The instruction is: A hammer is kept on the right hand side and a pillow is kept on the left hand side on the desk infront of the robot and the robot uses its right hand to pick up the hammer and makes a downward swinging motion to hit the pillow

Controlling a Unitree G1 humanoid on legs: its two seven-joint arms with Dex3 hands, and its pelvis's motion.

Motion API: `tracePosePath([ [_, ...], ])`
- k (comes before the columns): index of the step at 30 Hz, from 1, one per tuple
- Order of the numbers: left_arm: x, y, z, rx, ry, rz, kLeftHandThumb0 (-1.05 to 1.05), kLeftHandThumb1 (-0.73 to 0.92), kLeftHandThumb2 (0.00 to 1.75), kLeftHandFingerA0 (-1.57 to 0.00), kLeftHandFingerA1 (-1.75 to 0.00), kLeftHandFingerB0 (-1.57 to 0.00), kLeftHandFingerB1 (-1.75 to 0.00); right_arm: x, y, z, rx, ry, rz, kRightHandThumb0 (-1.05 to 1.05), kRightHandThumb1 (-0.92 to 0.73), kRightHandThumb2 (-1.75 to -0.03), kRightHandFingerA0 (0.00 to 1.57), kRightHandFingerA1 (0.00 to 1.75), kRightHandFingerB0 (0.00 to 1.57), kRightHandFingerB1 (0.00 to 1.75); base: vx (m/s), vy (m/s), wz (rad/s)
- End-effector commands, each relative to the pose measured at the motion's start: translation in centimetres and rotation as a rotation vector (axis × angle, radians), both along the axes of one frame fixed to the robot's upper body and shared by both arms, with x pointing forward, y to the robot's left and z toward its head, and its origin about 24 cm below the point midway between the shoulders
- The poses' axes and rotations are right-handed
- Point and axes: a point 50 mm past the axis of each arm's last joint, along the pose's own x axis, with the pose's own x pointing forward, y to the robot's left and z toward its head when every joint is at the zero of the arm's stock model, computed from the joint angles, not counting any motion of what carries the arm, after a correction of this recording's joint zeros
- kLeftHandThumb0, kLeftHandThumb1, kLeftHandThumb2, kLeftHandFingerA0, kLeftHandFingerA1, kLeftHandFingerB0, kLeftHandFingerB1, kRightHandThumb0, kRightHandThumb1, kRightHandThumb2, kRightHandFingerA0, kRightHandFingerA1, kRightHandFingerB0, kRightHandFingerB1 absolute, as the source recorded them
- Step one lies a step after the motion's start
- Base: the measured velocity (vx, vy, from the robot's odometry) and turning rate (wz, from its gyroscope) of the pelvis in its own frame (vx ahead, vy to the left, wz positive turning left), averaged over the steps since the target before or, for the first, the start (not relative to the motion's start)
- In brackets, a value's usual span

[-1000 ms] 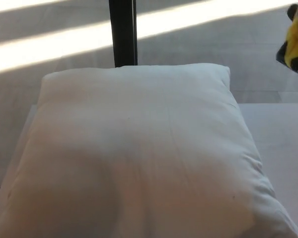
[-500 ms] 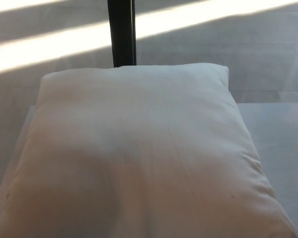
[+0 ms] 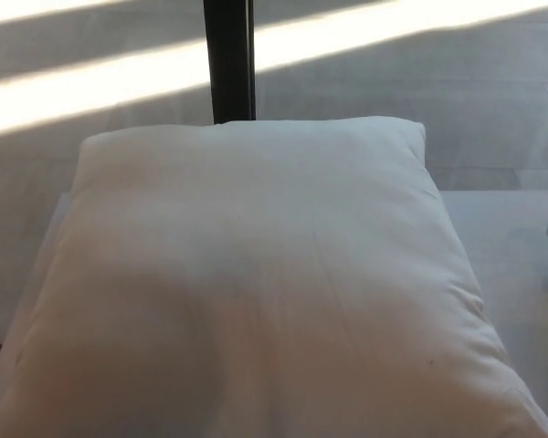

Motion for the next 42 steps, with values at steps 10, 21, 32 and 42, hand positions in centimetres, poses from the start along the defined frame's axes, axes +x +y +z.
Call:
tracePosePath([
  [10, -0.5, 0.6, 0.7, 0.044, 0.008, -0.041, -0.61, 0.68, 0.60, -0.79, -0.61, -0.66, -0.56, -1.6, 0.3, -1.9, -1.084, -0.005, 0.786, -0.25, -0.59, -0.75, 0.90, 1.63, 0.75, 1.22, 0.00, 0.000, 0.00],
  [21, -0.3, 0.5, 0.5, 0.042, 0.020, -0.034, -0.62, 0.66, 0.60, -0.76, -0.56, -0.62, -0.53, -1.9, 1.8, -2.6, -0.792, 0.130, 0.886, -0.65, -0.48, -0.87, 0.00, 0.42, 0.02, 0.29, 0.00, 0.000, 0.00],
  [32, -0.2, 0.5, 0.5, 0.032, -0.007, 0.008, -0.59, 0.65, 0.60, -0.80, -0.60, -0.65, -0.55, -2.5, 1.0, -0.2, -0.397, 0.095, 0.789, -1.05, -0.74, -0.62, 0.00, 0.00, 0.00, 0.00, 0.00, 0.000, 0.00],
  [42, -0.3, 0.5, 0.5, 0.014, -0.016, 0.013, -0.59, 0.65, 0.60, -0.79, -0.61, -0.62, -0.55, -5.4, -5.2, 4.3, -0.299, -0.169, 0.435, -0.92, -0.88, -0.66, 0.00, 0.00, 0.00, 0.00, 0.00, 0.000, 0.00],
])
